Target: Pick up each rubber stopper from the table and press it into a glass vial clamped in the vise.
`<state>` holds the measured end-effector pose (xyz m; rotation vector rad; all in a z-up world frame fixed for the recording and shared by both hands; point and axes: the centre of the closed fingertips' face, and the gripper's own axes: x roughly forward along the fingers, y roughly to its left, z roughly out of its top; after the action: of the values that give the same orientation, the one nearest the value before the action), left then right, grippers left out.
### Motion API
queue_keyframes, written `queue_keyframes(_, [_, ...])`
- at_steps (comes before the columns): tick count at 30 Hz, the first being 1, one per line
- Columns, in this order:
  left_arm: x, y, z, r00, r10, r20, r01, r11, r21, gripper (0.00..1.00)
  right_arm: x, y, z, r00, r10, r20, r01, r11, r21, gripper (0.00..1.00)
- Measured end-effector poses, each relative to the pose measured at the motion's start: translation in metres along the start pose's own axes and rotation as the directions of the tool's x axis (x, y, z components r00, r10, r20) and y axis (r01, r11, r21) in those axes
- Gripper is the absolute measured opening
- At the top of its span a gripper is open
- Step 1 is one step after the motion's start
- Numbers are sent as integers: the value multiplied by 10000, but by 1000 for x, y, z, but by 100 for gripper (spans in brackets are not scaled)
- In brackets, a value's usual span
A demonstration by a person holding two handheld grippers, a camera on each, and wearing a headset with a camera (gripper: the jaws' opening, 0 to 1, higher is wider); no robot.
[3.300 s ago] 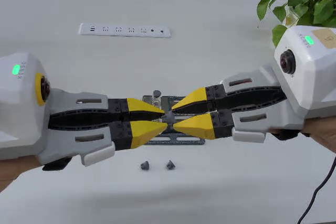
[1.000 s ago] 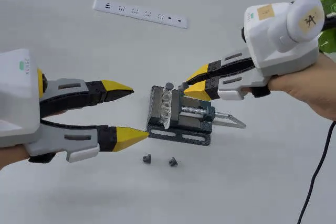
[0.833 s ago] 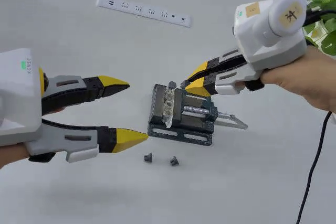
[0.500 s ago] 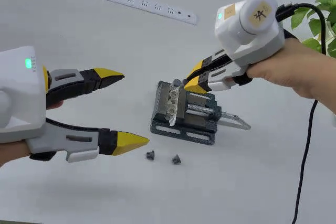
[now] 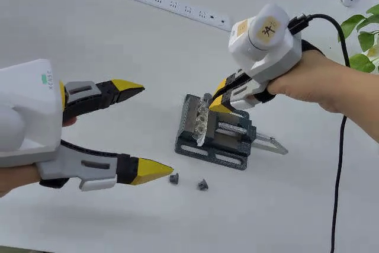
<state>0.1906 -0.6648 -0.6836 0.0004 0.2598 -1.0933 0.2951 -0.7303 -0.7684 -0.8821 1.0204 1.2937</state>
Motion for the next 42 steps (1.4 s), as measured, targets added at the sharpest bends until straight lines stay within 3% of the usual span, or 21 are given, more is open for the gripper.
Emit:
queue_keyframes(8, [1, -2, 0, 10000, -36, 74, 37, 9999, -99, 77, 8, -3, -1, 9994, 86, -343, -80, 9998, 175, 6])
queue_keyframes(42, [-6, 1, -5, 9997, -54, 221, 60, 9996, -271, 75, 17, -6, -1, 9902, 84, -1394, -17, 9988, 484, 6])
